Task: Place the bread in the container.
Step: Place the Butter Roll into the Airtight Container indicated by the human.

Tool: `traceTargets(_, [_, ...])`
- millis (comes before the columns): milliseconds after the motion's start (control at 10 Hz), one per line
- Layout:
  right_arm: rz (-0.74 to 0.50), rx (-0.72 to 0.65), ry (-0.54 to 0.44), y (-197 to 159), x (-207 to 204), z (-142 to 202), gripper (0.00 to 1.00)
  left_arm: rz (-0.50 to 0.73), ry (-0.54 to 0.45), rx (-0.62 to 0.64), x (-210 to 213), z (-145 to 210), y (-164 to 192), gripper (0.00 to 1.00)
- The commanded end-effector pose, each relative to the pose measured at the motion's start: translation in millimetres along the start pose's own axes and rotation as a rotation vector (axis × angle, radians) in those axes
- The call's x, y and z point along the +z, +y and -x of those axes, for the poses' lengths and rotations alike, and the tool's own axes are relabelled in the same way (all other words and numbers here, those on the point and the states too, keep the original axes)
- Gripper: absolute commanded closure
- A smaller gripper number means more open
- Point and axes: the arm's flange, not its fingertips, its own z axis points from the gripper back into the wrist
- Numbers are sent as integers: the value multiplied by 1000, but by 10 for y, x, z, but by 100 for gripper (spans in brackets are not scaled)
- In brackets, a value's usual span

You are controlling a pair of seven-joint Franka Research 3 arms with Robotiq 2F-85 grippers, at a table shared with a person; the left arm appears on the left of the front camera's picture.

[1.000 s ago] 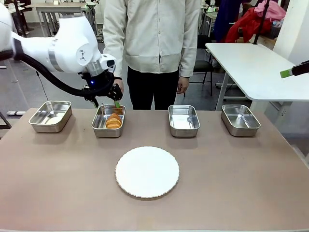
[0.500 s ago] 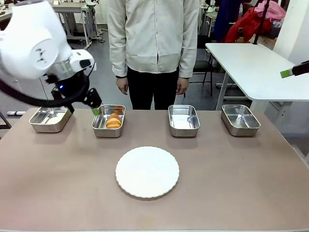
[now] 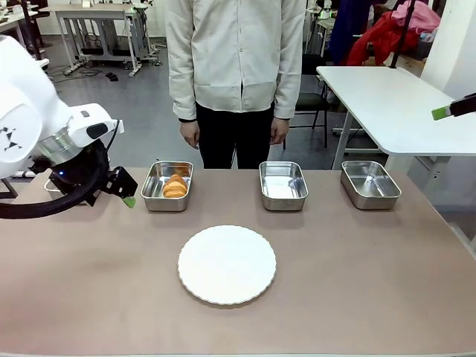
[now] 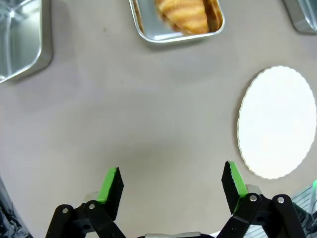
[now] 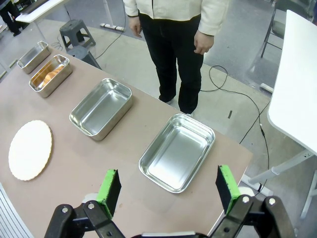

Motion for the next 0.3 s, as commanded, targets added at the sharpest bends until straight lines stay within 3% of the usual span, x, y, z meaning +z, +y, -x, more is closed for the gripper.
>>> traceTargets(0, [-10, -3, -24, -5, -7, -9, 0, 4, 41, -29, -31, 64, 50, 0])
traceTargets(200, [-10, -3, -24, -5, -7, -9, 0, 0, 0, 0, 0, 0, 0, 0])
